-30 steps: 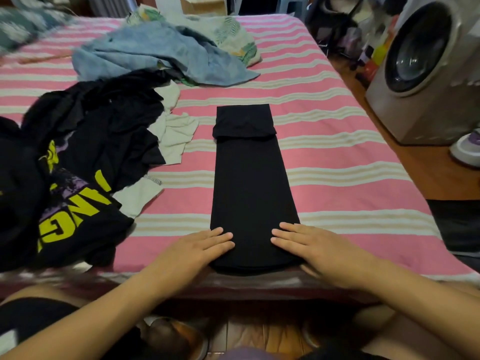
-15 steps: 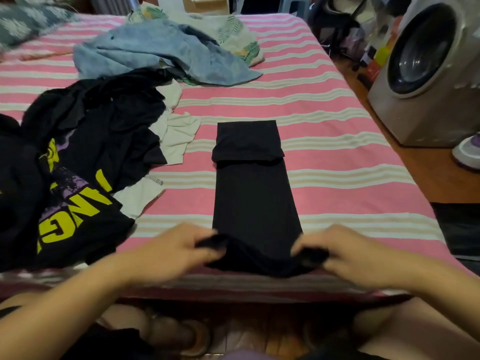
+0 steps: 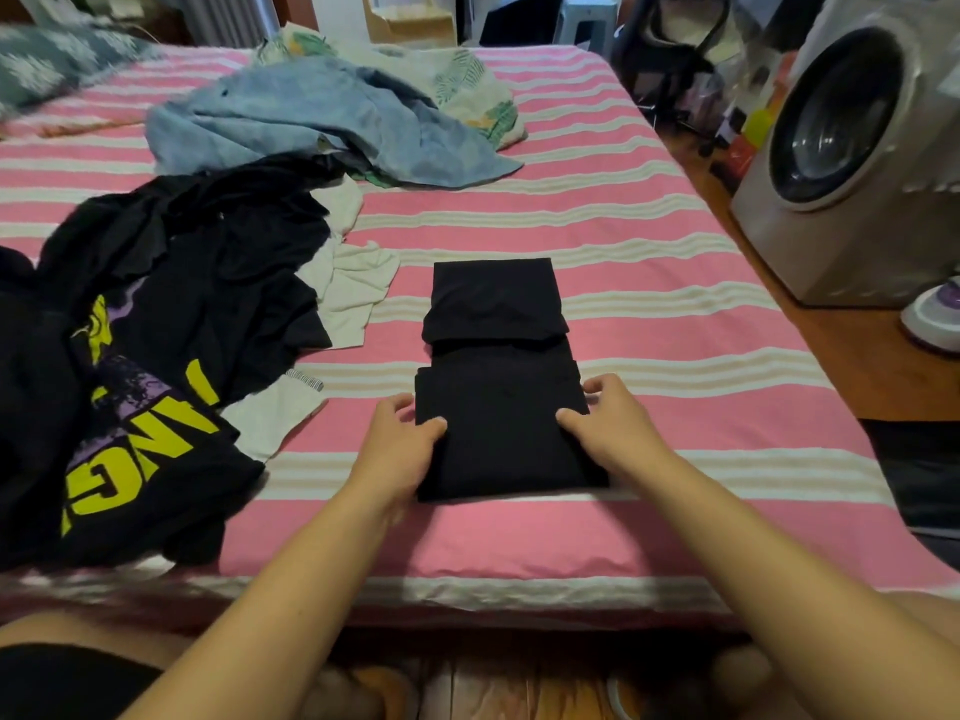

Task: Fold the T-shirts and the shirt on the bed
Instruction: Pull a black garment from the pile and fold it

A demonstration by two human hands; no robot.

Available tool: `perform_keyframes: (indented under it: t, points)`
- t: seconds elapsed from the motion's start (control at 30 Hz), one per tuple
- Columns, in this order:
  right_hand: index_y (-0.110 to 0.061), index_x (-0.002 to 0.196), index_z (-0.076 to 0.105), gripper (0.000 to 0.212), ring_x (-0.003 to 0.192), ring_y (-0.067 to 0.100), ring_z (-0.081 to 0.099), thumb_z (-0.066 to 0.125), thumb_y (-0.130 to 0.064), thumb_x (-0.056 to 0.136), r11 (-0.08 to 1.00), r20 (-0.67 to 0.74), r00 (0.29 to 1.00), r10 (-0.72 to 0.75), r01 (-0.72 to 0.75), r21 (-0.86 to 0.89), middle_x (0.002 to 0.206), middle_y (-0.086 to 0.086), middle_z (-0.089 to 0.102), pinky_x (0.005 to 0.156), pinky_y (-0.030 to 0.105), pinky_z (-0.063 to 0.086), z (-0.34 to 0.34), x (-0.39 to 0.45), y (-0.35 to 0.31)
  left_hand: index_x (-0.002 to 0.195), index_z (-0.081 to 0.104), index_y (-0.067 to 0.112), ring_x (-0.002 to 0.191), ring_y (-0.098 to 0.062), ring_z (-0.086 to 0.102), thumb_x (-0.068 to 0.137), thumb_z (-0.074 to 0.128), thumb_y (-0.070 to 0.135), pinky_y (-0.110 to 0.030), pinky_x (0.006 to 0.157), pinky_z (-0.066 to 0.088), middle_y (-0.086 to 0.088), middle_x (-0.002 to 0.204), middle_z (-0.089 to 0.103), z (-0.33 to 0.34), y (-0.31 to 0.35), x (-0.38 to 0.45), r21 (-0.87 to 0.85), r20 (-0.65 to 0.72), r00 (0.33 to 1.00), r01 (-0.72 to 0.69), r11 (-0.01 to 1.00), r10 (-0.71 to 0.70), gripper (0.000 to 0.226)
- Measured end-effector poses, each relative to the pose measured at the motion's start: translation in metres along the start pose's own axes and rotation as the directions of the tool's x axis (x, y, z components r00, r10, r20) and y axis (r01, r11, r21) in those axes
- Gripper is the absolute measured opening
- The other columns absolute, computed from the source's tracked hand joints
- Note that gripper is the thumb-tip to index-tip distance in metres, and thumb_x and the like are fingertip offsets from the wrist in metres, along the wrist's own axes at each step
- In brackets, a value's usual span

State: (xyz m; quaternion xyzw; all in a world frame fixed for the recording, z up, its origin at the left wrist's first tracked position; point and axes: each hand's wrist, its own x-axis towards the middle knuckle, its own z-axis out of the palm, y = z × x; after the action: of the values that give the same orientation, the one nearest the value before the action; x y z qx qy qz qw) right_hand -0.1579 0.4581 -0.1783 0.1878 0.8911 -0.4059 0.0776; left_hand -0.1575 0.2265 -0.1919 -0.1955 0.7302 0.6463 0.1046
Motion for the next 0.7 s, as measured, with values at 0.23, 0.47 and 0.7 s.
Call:
perform_keyframes:
  t: [0.23, 0.47, 0.7]
  points:
    - [-0.021, 0.117, 0.045, 0.031, 0.081, 0.017, 0.058, 0.067, -0.02, 0.094, 0.996, 0.065, 0.998, 0.007, -0.001, -0.089, 0.096, -0.001, 0.06, 0.064, 0.032, 0.041, -0.006, -0.063, 0.015, 0.122, 0.047, 0.035, 0.088, -0.016, 0.069, 0.098, 0.06, 0.011, -0.032, 0.068, 0.051, 0.002, 0.101, 0.069, -0.013, -0.007, -0.043, 0.322, 0.093, 0.992, -0.108, 0.941, 0.082, 0.036]
    - [-0.017, 0.141, 0.045, 0.056, 0.114, 0.022, 0.059, 0.069, -0.03, 0.092, 1.0, -0.021, 0.999, 0.027, -0.028, -0.005, 0.136, 0.001, 0.059, 0.089, 0.03, 0.042, -0.019, -0.047, 0.019, 0.131, 0.054, 0.025, 0.095, -0.013, 0.066, 0.098, 0.063, 0.018, -0.034, 0.085, 0.05, 0.006, 0.103, 0.066, -0.02, -0.007, -0.028, 0.312, -0.004, 0.988, -0.144, 0.939, 0.153, 0.035]
    - [-0.022, 0.103, 0.07, 0.015, 0.087, 0.011, 0.061, 0.065, -0.015, 0.092, 0.988, -0.151, 0.977, -0.152, 0.152, -0.008, 0.087, -0.013, 0.063, 0.068, 0.019, 0.04, -0.011, -0.021, 0.009, 0.103, 0.073, 0.018, 0.093, -0.01, 0.069, 0.096, 0.06, 0.001, -0.028, 0.084, 0.053, 0.004, 0.098, 0.074, -0.006, 0.005, -0.007, 0.251, -0.02, 0.958, -0.271, 0.929, 0.285, 0.022]
